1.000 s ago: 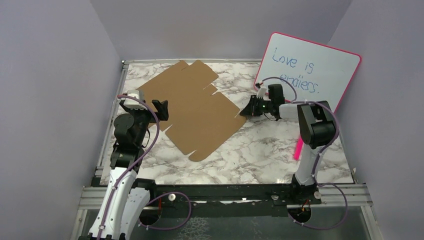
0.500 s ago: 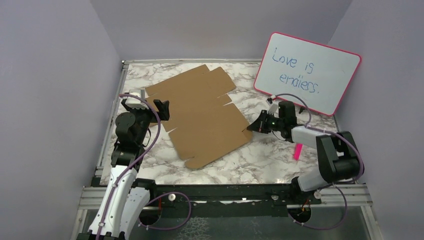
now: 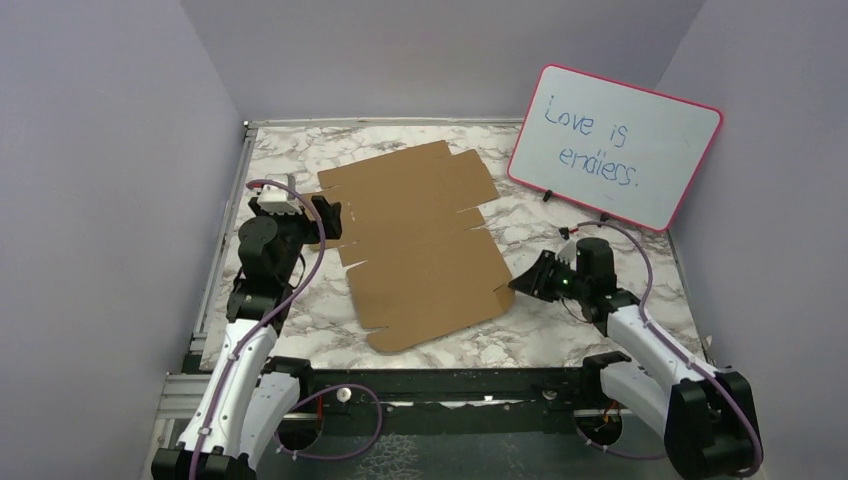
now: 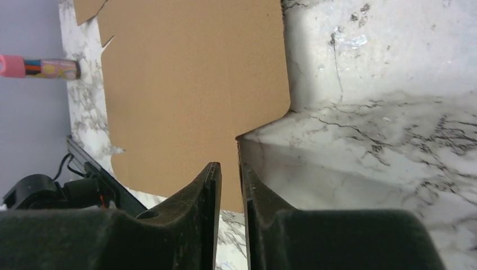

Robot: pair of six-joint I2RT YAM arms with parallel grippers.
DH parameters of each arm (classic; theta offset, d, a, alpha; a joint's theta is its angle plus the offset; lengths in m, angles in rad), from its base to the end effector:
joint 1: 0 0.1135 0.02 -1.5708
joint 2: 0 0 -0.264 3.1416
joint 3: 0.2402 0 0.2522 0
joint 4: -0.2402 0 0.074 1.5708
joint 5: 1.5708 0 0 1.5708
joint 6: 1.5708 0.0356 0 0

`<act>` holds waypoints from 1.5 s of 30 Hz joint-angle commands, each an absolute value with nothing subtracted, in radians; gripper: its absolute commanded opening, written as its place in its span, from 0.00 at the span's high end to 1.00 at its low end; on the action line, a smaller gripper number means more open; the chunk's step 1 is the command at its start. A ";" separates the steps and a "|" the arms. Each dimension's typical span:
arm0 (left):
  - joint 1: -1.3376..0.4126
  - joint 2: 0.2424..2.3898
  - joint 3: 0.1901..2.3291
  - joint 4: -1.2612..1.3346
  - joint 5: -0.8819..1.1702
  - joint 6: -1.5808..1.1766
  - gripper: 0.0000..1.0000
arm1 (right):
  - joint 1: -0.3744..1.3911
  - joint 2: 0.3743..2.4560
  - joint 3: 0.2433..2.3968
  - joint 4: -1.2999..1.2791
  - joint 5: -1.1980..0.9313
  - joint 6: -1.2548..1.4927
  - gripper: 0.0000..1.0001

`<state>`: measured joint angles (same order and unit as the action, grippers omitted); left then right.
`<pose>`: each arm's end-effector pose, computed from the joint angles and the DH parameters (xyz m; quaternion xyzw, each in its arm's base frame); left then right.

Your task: Fold the paper box

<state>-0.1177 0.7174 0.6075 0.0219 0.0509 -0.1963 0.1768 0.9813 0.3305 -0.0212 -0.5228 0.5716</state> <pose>0.1788 -0.0230 0.3102 -0.0118 0.7374 -0.1241 0.6639 0.1805 0.0503 0.1670 0.0606 0.8752 0.3701 0.3055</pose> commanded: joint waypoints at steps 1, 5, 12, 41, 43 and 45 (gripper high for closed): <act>-0.125 0.750 0.618 0.044 0.008 -0.218 0.01 | 0.178 0.882 0.330 -0.133 -0.447 0.586 0.70; -0.127 0.797 0.642 0.027 0.008 -0.225 0.01 | 0.178 0.880 0.390 -0.122 -0.376 0.507 0.60; -0.135 0.929 0.716 0.002 0.071 -0.259 0.01 | 0.179 1.108 0.523 0.125 -0.379 0.438 0.45; -0.183 1.076 0.830 -0.237 -0.045 -0.070 0.01 | 0.179 2.074 1.168 0.382 -0.313 0.495 0.32; -0.195 1.075 0.828 -0.238 -0.049 -0.063 0.01 | 0.178 2.098 1.191 0.369 -0.327 0.493 0.33; -0.206 1.073 0.828 -0.241 -0.057 -0.059 0.01 | 0.179 2.113 1.200 0.364 -0.348 0.491 0.37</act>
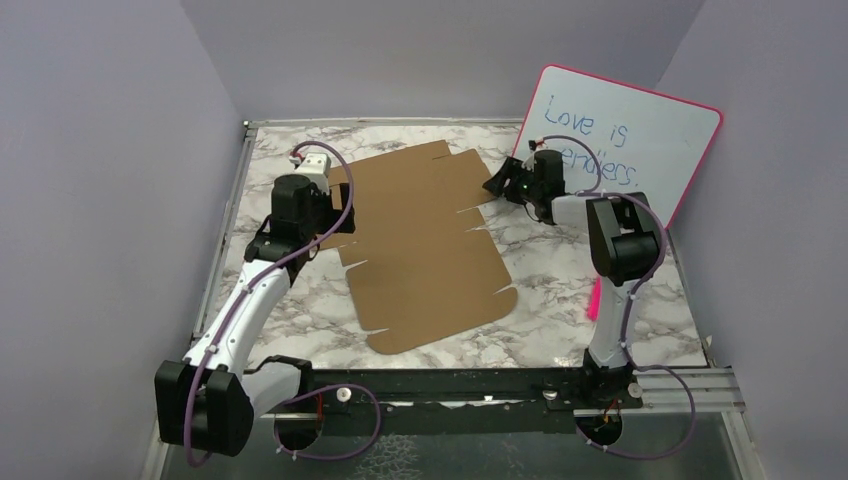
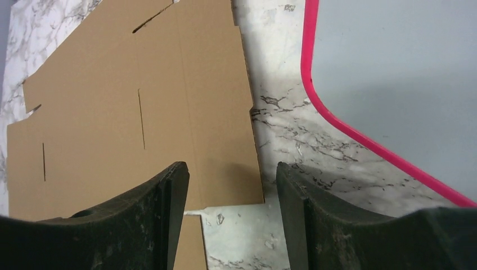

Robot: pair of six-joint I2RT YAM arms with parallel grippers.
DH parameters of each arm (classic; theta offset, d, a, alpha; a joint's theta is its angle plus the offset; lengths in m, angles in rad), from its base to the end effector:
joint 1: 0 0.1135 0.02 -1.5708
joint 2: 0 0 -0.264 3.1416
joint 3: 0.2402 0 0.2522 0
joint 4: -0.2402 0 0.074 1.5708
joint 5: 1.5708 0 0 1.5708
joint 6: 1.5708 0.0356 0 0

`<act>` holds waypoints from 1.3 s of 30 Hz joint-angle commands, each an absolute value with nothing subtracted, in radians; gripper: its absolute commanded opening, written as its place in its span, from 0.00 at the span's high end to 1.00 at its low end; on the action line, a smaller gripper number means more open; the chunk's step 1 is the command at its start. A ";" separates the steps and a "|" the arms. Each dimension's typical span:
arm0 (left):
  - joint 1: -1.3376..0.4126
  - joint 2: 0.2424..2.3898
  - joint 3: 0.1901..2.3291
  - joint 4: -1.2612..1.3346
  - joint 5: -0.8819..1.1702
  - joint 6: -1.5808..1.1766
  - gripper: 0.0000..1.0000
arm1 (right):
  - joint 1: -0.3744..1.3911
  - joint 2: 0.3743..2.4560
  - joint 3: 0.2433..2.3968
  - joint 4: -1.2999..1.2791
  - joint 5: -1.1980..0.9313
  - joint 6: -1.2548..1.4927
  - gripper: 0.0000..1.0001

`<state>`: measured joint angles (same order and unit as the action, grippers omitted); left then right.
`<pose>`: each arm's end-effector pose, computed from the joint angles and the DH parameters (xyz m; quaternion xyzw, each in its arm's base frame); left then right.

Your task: Fold the paper box

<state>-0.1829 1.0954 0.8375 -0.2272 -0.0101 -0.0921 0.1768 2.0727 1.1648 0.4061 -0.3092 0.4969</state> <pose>0.2442 -0.0448 0.2927 0.0363 0.8555 -0.0665 0.5123 0.4309 0.0880 0.1369 0.0581 0.8519 0.2914 0.4313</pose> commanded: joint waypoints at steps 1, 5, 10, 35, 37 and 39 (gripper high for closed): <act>-0.208 1.074 0.827 -0.242 -0.063 -0.058 0.01 | 0.178 2.118 1.201 0.367 -0.363 0.492 0.40; -0.218 1.075 0.826 -0.242 -0.058 -0.054 0.01 | 0.178 2.121 1.188 0.364 -0.397 0.485 0.57; -0.231 1.089 0.826 -0.241 -0.048 -0.055 0.01 | 0.169 2.058 1.099 0.386 -0.412 0.473 0.82; -0.185 1.260 0.909 -0.197 0.060 -0.194 0.01 | 0.132 1.582 0.701 0.144 -0.316 0.317 0.99; -0.167 1.287 0.929 -0.191 0.075 -0.202 0.01 | 0.132 1.565 0.685 0.143 -0.295 0.316 0.99; -0.143 1.323 0.951 -0.172 0.082 -0.230 0.01 | 0.132 1.552 0.674 0.143 -0.256 0.321 0.96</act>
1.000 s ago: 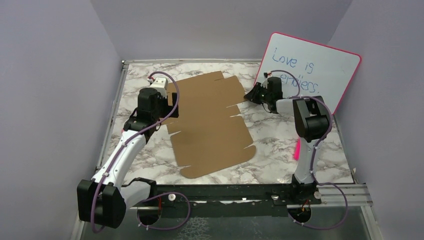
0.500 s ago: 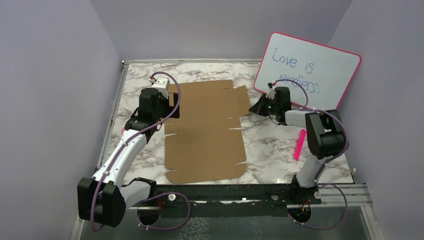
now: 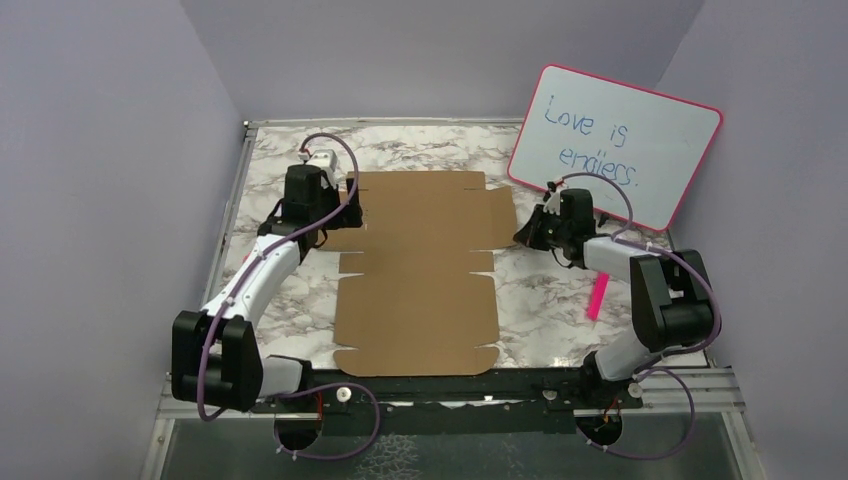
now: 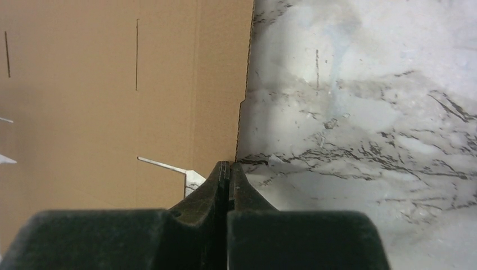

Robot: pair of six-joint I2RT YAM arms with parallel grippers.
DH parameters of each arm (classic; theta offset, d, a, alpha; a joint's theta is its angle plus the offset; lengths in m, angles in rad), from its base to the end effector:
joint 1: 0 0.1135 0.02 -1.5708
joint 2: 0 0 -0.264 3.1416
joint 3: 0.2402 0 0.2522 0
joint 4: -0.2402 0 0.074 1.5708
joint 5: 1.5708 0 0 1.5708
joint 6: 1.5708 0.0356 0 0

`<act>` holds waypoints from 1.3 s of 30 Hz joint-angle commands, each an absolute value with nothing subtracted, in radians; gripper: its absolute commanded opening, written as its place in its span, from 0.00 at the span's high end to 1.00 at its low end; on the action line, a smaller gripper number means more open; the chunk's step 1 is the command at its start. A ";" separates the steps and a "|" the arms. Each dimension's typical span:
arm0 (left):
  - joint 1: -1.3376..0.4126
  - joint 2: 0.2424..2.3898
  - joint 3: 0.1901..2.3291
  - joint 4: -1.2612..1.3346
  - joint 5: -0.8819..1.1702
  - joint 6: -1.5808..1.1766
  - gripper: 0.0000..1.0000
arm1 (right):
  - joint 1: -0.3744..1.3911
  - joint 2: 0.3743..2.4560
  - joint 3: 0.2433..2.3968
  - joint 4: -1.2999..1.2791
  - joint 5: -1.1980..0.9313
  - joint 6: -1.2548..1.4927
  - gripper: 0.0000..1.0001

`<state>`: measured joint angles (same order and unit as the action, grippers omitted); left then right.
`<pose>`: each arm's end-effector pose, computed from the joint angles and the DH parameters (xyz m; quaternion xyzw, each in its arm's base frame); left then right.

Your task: Fold the paper box

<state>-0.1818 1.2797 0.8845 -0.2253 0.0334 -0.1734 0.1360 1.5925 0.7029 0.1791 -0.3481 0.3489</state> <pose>0.2777 -0.0523 0.2637 0.0114 0.8891 -0.0954 0.4476 0.3036 0.0538 0.1548 0.0233 0.8978 0.2514 0.3609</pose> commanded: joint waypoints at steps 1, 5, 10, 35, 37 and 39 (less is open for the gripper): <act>-0.131 1.345 0.962 -0.159 0.094 -0.240 0.01 | 0.132 1.551 0.676 0.142 -0.244 0.320 0.93; -0.051 1.465 1.018 -0.078 0.211 -0.318 0.01 | 0.132 1.542 0.704 0.134 -0.244 0.294 0.85; -0.028 1.632 1.155 -0.089 0.292 -0.301 0.01 | 0.133 1.508 0.716 0.153 -0.258 0.281 0.61; 0.056 2.236 1.613 -0.121 0.554 -0.306 0.19 | 0.346 1.771 0.914 0.410 -0.528 0.378 0.28; 0.057 2.265 1.633 -0.121 0.589 -0.309 0.23 | 0.358 1.800 0.919 0.417 -0.529 0.377 0.28; 0.056 2.283 1.645 -0.114 0.613 -0.314 0.28 | 0.366 1.821 0.919 0.423 -0.529 0.377 0.28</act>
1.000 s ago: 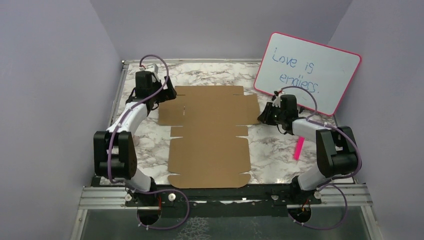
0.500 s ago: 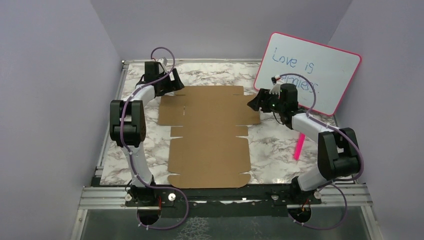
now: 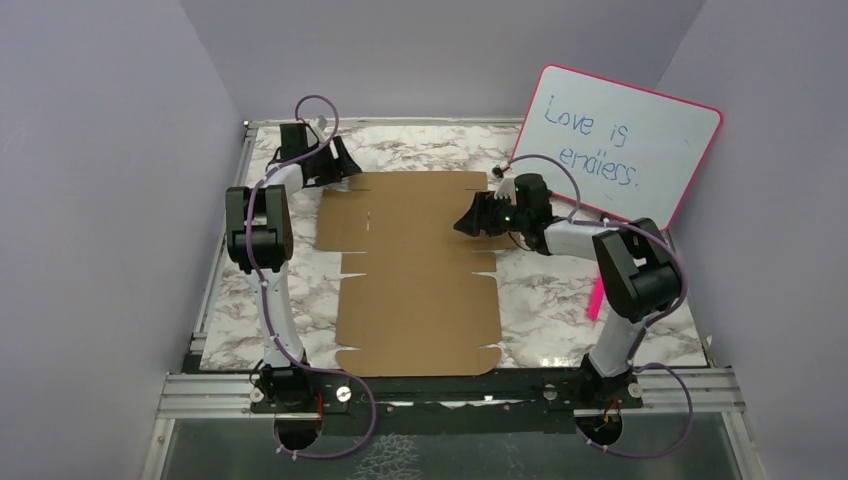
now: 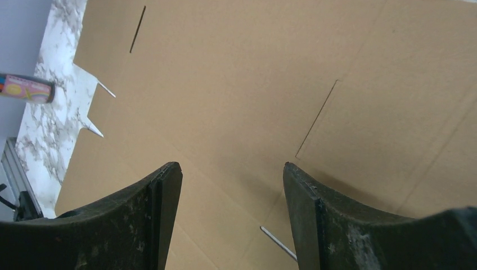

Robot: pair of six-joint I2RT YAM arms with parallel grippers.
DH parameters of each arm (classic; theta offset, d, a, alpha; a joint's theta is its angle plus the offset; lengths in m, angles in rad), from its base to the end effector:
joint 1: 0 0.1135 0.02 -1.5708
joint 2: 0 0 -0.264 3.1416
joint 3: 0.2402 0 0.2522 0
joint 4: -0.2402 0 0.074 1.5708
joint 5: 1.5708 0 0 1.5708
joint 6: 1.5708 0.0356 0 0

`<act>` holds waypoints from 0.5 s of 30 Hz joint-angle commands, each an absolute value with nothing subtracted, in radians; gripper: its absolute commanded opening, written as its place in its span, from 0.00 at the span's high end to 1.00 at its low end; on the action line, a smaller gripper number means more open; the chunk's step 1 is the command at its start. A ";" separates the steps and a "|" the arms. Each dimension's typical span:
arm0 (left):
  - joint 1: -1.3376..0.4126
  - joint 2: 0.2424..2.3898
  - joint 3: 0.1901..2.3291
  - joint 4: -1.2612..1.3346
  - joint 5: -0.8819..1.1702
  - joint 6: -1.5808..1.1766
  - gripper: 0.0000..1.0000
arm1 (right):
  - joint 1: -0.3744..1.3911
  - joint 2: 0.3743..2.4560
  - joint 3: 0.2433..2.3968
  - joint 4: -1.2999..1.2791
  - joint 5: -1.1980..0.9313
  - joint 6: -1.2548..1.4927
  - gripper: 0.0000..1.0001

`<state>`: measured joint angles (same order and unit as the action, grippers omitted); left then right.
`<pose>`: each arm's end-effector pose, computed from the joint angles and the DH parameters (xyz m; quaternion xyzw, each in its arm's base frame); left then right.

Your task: Fold the paper box

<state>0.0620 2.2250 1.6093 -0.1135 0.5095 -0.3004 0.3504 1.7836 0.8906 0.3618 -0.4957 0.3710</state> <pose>0.4938 0.0133 0.1605 -0.0579 0.8874 -0.2754 0.3651 0.3388 0.1419 0.1650 -0.1132 0.8426 0.3692 0.3754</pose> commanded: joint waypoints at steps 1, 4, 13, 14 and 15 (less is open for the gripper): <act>0.056 2.291 1.647 -0.112 0.623 -0.313 0.30 | 0.369 1.830 0.922 0.422 -0.531 0.377 0.28; 0.057 2.302 1.647 -0.107 0.649 -0.316 0.37 | 0.374 1.850 0.921 0.419 -0.532 0.372 0.28; 0.052 2.233 1.575 -0.073 0.623 -0.319 0.70 | 0.383 1.871 0.899 0.410 -0.507 0.351 0.28; 0.050 2.222 1.566 -0.071 0.613 -0.313 0.73 | 0.384 1.873 0.897 0.409 -0.505 0.347 0.28; 0.047 2.210 1.558 -0.072 0.604 -0.310 0.75 | 0.387 1.875 0.897 0.407 -0.504 0.346 0.28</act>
<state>0.0570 2.2711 1.6047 -0.0765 0.6132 -0.3222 0.3740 1.8561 0.8970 0.3748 -0.5064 0.3656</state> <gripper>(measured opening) 0.302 0.714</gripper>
